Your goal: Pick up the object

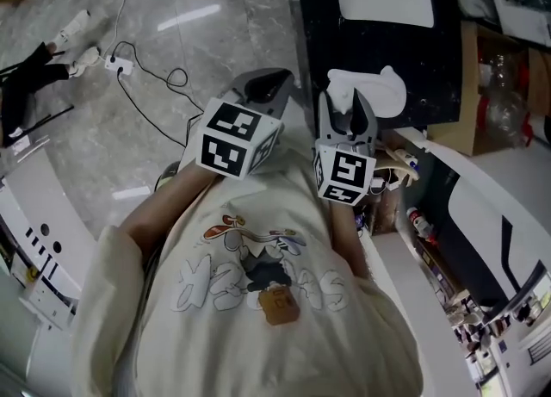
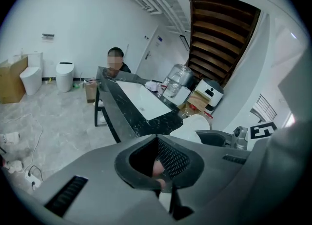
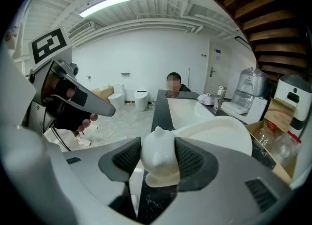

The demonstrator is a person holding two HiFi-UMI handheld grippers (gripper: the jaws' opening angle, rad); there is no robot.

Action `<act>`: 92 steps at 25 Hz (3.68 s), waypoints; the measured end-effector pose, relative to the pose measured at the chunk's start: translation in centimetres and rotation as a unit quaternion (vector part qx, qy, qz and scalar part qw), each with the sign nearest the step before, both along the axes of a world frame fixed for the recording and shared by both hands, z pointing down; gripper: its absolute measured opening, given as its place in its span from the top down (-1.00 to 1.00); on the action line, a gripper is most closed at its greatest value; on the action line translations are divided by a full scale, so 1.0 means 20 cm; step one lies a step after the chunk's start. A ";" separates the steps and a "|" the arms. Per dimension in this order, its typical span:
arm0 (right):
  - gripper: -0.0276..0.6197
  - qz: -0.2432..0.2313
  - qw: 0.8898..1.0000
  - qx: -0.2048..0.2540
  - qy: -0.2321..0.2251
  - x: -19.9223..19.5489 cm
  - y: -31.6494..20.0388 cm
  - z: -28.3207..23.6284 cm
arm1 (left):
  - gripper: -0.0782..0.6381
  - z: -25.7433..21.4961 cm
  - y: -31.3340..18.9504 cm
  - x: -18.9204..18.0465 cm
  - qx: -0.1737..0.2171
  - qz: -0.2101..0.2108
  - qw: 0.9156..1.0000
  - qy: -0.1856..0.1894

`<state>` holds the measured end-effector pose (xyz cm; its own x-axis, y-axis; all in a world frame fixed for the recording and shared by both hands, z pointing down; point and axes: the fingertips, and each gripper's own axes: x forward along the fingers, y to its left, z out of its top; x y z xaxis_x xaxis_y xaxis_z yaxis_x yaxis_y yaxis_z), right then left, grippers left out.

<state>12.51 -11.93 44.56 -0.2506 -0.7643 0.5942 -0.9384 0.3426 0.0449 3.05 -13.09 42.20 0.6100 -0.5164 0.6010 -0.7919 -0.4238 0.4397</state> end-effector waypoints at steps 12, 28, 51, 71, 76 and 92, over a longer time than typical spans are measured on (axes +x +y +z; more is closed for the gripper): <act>0.20 0.046 0.999 0.027 0.000 0.01 0.05 -0.08 | 0.75 0.02 0.10 0.01 -0.009 0.052 0.999 0.000; 0.20 0.060 0.997 0.045 -0.033 0.08 0.14 -0.19 | 0.74 -0.03 0.18 0.12 0.003 0.057 0.998 -0.009; 0.20 0.056 0.994 0.074 -0.054 0.18 0.86 -0.31 | 0.74 -0.16 0.88 0.24 0.032 0.045 0.998 -0.022; 0.20 0.048 0.992 0.089 -0.082 0.19 1.30 -0.35 | 0.75 -0.21 1.28 0.29 0.049 0.031 0.997 -0.044; 0.20 0.050 0.990 0.094 -0.095 0.16 1.30 -0.39 | 0.74 -0.22 1.28 0.31 0.054 0.042 0.996 -0.053; 0.20 0.023 0.992 0.106 -0.071 0.08 1.32 -0.43 | 0.75 -0.27 1.29 0.25 0.072 0.021 0.996 -0.037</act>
